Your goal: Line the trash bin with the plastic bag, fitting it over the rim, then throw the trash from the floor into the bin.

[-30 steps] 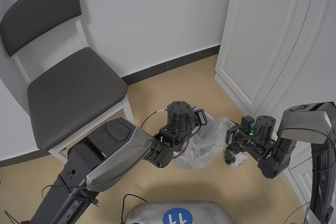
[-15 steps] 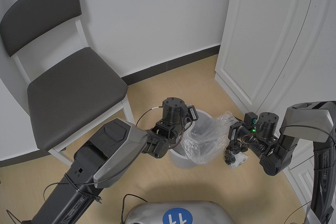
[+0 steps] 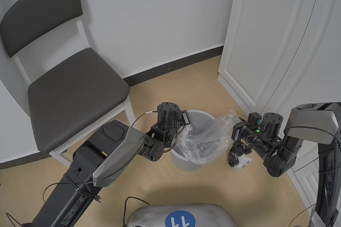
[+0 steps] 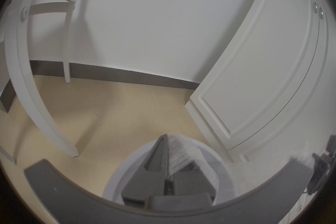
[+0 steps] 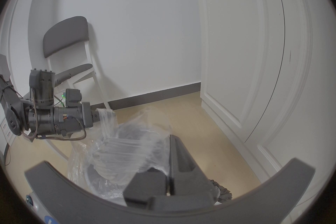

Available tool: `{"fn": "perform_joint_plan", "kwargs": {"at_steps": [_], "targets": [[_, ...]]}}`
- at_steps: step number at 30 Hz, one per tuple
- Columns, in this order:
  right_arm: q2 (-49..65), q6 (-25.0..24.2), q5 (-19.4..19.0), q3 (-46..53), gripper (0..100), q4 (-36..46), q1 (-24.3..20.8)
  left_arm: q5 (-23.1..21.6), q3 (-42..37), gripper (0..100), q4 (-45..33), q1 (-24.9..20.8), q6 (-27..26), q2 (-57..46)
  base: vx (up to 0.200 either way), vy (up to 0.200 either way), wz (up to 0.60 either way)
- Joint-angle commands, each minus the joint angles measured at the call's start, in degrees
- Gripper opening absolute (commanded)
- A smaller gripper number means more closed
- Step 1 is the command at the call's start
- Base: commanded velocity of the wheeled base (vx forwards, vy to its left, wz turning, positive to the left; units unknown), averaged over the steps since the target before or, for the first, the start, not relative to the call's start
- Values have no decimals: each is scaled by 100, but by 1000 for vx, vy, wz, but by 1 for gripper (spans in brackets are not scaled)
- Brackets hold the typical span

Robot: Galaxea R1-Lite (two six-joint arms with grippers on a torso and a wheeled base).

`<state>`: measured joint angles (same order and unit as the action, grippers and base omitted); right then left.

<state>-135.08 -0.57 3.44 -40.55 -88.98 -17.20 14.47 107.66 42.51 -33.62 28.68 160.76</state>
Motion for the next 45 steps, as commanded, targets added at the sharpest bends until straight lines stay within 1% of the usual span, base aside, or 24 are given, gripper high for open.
{"fn": "perform_joint_plan", "kwargs": {"at_steps": [1,4,8,14,18,23,26,27,29,31,35,37,38,39,40,42,45], "targets": [[-18,-4,-1,-67,0,-102,6,135,-333,0,65,75,-65,-44,0,0,0],[-36,-4,-1,-103,0,-102,50,135,-641,0,284,84,-82,-176,0,0,0],[-44,-4,-1,-129,0,-102,68,135,-957,0,363,75,-188,-361,0,0,0],[-79,-4,8,-243,0,-102,120,100,-2293,0,706,49,-434,-1266,0,0,0],[-97,-118,78,-463,0,206,200,65,-3233,0,697,-4,-698,-1917,0,0,0],[-18,-180,157,-612,0,610,340,65,-3980,0,680,-57,-1067,-2321,0,0,0],[79,-180,315,-683,0,970,367,73,-4235,0,706,-57,-1225,-2365,0,0,0],[79,-180,315,-683,0,970,367,73,-4235,0,706,-57,-1225,-2365,0,0,0],[202,-180,544,-771,0,1533,367,73,-4437,0,706,-39,-1392,-2365,0,0,0],[290,-180,746,-850,0,1902,358,73,-4560,0,706,-22,-1489,-2365,0,0,0],[430,-268,1001,-929,0,2350,314,65,-4596,0,706,5,-1576,-2374,0,0,0],[465,-277,1010,-929,0,2429,305,65,-4596,0,697,5,-1576,-2382,0,0,0],[562,-285,1019,-911,0,2666,305,65,-4613,0,618,22,-1594,-2409,0,0,0],[562,-285,1019,-911,0,2666,305,65,-4613,0,618,22,-1594,-2409,0,0,0],[615,-285,1019,-902,0,2833,296,73,-4622,0,557,31,-1612,-2418,0,0,0],[685,-294,1019,-867,0,3009,270,73,-4648,0,399,66,-1779,-2391,0,0,0],[799,-285,1027,-797,0,3141,244,65,-4648,0,363,84,-1814,-2382,0,0,0]]}}
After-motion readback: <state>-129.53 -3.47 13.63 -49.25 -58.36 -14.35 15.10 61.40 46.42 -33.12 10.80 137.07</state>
